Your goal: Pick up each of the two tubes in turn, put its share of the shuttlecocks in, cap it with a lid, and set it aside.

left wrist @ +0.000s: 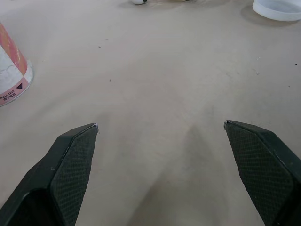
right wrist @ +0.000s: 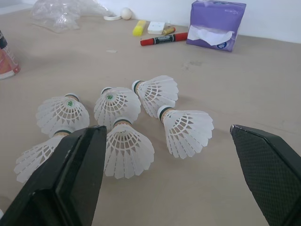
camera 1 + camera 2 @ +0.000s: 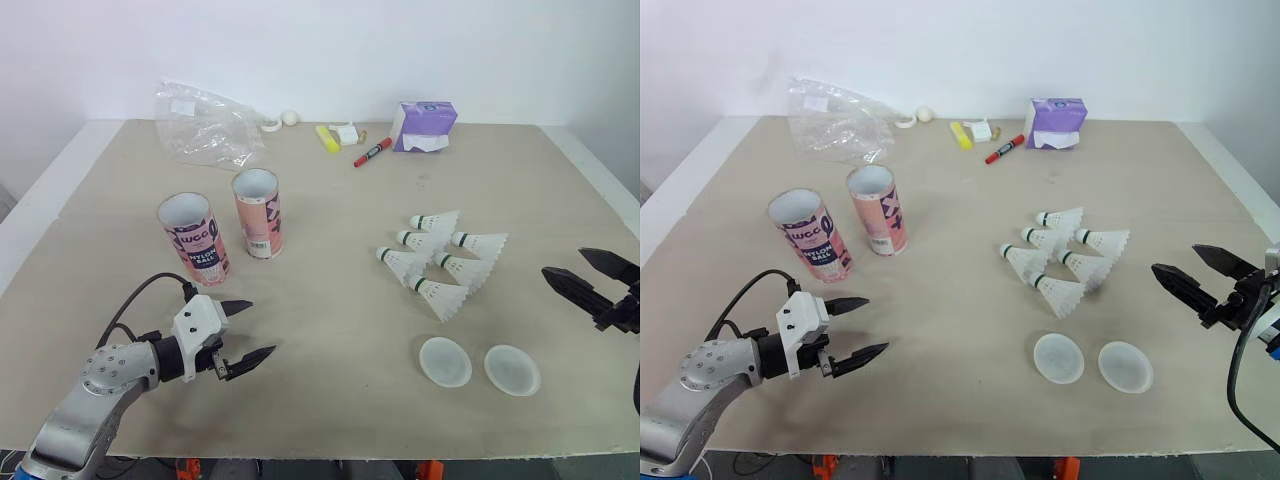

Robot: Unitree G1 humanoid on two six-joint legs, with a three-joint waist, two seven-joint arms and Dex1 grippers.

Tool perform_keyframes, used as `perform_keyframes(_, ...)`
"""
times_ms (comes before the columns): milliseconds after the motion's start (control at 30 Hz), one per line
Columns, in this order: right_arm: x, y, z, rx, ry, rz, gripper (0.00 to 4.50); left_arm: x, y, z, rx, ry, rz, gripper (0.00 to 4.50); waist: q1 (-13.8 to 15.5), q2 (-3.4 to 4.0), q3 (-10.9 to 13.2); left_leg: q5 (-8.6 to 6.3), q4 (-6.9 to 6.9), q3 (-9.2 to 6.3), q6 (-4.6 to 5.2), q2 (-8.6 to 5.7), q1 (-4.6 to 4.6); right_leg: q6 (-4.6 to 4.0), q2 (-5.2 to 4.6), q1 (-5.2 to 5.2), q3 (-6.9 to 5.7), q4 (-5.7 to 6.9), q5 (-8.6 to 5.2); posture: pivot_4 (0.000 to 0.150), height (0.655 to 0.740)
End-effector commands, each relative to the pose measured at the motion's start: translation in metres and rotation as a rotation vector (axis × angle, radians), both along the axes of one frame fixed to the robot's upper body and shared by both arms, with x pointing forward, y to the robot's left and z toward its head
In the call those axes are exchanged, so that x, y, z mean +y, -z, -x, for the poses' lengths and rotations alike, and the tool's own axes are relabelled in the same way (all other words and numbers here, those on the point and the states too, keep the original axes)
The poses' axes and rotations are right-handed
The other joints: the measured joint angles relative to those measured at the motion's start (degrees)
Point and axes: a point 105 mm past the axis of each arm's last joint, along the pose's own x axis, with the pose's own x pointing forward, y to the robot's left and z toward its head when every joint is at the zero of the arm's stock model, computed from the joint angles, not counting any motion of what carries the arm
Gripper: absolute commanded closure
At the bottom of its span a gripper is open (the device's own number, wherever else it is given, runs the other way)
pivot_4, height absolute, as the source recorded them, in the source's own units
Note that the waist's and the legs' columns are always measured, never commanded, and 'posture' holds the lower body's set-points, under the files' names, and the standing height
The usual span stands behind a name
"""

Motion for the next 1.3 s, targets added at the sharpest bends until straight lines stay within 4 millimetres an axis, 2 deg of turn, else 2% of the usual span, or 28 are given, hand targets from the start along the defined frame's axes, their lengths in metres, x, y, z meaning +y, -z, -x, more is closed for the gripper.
perform_keyframes(33, -0.002, -0.008, 0.004, -0.041, 0.007, 0.008, 0.00, -0.002, -0.006, -0.001, -0.034, 0.032, -0.003, 0.03, 0.0, 0.00, 0.0, 0.00, 0.00, 0.00, 0.00, 0.00, 0.00, 0.00, 0.00, 0.00, 0.00, 0.00, 0.00, 0.150, 0.7400)
perform_keyframes(267, -0.003, -0.002, 0.007, -0.038, 0.012, 0.004, 0.00, -0.003, -0.008, 0.000, -0.034, 0.062, 0.010, 0.03, 0.0, 0.01, 0.0, 0.00, 0.00, 0.00, -0.01, -0.01, -0.01, 0.01, -0.01, -0.01, 0.00, 0.00, -0.01, 0.150, 0.7400)
perform_keyframes(667, 0.001, -0.006, 0.004, -0.039, -0.024, 0.013, 0.00, -0.005, -0.017, 0.000, -0.100, 0.075, 0.035, 0.03, 0.0, 0.00, 0.0, 0.00, 0.00, 0.00, 0.00, 0.00, 0.00, 0.01, 0.00, 0.00, 0.00, 0.00, 0.00, 0.150, 0.7400)
perform_keyframes(767, 0.012, -0.013, 0.002, -0.066, -0.066, 0.059, 0.00, -0.001, -0.022, -0.002, -0.108, 0.009, 0.088, 0.03, 0.0, 0.01, 0.0, 0.00, 0.00, 0.00, 0.00, -0.01, 0.00, 0.01, 0.00, 0.00, 0.00, 0.00, 0.00, 0.150, 0.7400)
perform_keyframes(800, 0.021, -0.018, -0.001, -0.079, -0.096, 0.072, 0.00, 0.002, -0.023, -0.002, -0.109, -0.021, 0.100, 0.03, 0.0, 0.01, 0.0, 0.00, 0.00, 0.00, 0.00, 0.00, 0.00, 0.01, 0.00, 0.01, 0.00, 0.00, 0.00, 0.150, 0.7400)
perform_keyframes(867, 0.057, -0.036, -0.007, -0.131, -0.214, 0.076, 0.00, 0.009, -0.021, 0.004, -0.110, -0.100, 0.117, 0.03, -0.8, 0.11, 0.0, 0.00, -0.01, 0.00, 0.00, 0.00, 0.00, 0.01, 0.00, -0.01, 0.00, 0.00, 0.00, 0.150, 0.7400)
perform_keyframes(967, 0.122, -0.052, -0.010, -0.190, -0.423, 0.031, 0.00, 0.024, -0.016, 0.008, -0.113, -0.277, 0.140, 0.03, -1.1, 0.12, 0.0, -0.02, -0.02, 0.01, 0.03, 0.02, 0.02, 0.00, 0.01, -0.01, 0.02, 0.01, 0.02, 0.150, 0.7400)
perform_keyframes(1033, 0.166, -0.045, -0.008, -0.179, -0.562, -0.026, 0.00, 0.037, -0.015, 0.004, -0.127, -0.425, 0.158, 0.03, -0.9, -0.01, 0.0, -0.02, -0.01, 0.00, 0.03, 0.03, 0.08, -0.02, 0.03, 0.02, 0.01, 0.03, 0.05, 0.150, 0.7400)
perform_keyframes(1100, 0.197, -0.036, -0.003, -0.151, -0.667, -0.072, 0.00, 0.049, -0.016, -0.001, -0.148, -0.549, 0.184, 0.03, -0.3, -0.17, 0.0, 0.00, 0.01, -0.18, 0.06, 0.05, 0.02, -0.02, 0.09, 0.03, -0.07, 0.04, 0.04, 0.150, 0.7400)
perform_keyframes(1200, 0.221, -0.023, -0.004, -0.121, -0.748, -0.105, 0.00, 0.063, -0.016, -0.008, -0.159, -0.674, 0.218, 0.03, 0.2, -0.18, 0.0, 0.01, 0.11, -0.18, 0.00, 0.00, -0.23, 0.05, 0.02, -0.03, -0.06, -0.01, 0.00, 0.150, 0.7400)
perform_keyframes(1300, 0.227, -0.016, -0.013, -0.116, -0.760, -0.103, 0.00, 0.067, -0.014, -0.012, -0.143, -0.702, 0.243, 0.03, 0.3, -0.18, 0.0, 0.00, 0.12, -0.18, -0.04, -0.03, -0.35, 0.11, -0.02, -0.10, -0.07, -0.04, 0.00, 0.150, 0.7400)
